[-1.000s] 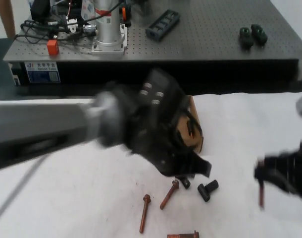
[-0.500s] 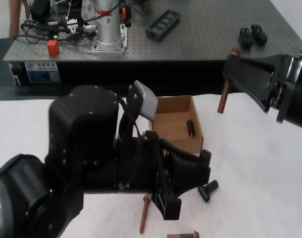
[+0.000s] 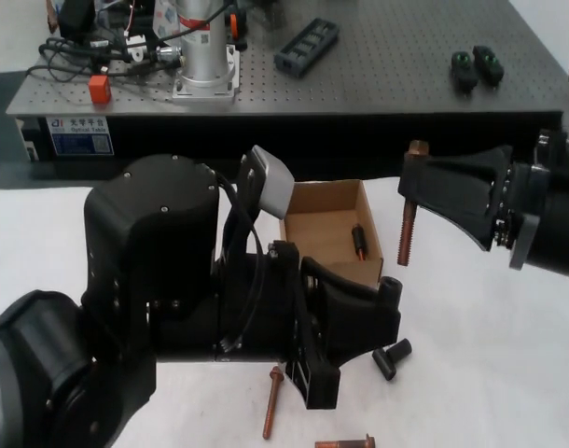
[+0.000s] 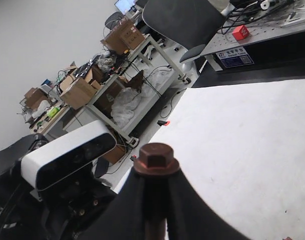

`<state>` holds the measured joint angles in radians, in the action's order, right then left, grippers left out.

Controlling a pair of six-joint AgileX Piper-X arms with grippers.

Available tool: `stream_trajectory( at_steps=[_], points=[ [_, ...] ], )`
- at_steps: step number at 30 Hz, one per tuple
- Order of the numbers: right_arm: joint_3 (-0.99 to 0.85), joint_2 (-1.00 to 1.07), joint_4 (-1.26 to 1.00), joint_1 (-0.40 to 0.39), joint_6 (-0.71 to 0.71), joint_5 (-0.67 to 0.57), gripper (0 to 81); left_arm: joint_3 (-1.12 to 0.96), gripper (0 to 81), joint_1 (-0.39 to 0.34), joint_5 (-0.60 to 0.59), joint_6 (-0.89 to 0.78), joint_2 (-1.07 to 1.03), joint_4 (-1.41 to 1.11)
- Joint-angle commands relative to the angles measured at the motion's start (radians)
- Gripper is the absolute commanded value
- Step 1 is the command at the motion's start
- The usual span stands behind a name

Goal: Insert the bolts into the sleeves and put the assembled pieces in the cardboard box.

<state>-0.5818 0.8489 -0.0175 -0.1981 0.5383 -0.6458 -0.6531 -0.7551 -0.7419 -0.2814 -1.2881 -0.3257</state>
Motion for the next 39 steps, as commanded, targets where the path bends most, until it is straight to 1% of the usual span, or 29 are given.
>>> stream_trajectory(
  at_steps=[1,12,18,24,27,30,32,35,39],
  points=[
    [-0.006,0.001,0.018,-0.003,-0.022,-0.023,2.2,-0.001,0.7,0.002,-0.035,-0.022,0.012,-0.020],
    [-0.006,0.001,0.018,-0.003,-0.023,-0.077,2.2,-0.001,0.7,0.002,-0.064,-0.032,0.012,-0.020],
    [-0.006,0.004,0.025,-0.037,-0.036,-0.082,2.2,-0.001,0.7,0.002,-0.064,-0.066,0.012,-0.070],
    [-0.006,0.004,0.057,-0.037,-0.045,-0.054,2.2,-0.001,0.7,0.002,-0.078,-0.081,0.012,-0.075],
    [-0.006,0.004,0.057,-0.037,-0.045,-0.014,2.2,-0.001,0.7,0.002,-0.078,-0.081,0.012,-0.075],
    [-0.006,0.004,0.057,-0.037,-0.045,-0.011,2.2,-0.001,0.7,0.002,-0.078,-0.081,0.012,-0.080],
    [-0.006,0.004,0.057,-0.037,-0.045,-0.024,2.2,-0.001,0.7,0.002,-0.070,-0.081,0.012,-0.080],
    [-0.006,0.004,0.057,-0.037,-0.048,-0.046,2.2,-0.001,0.7,0.002,-0.027,-0.108,0.012,-0.080],
    [-0.006,0.004,0.057,-0.037,-0.089,-0.049,2.2,-0.001,0.7,0.002,0.004,-0.130,0.012,-0.110]
  ],
)
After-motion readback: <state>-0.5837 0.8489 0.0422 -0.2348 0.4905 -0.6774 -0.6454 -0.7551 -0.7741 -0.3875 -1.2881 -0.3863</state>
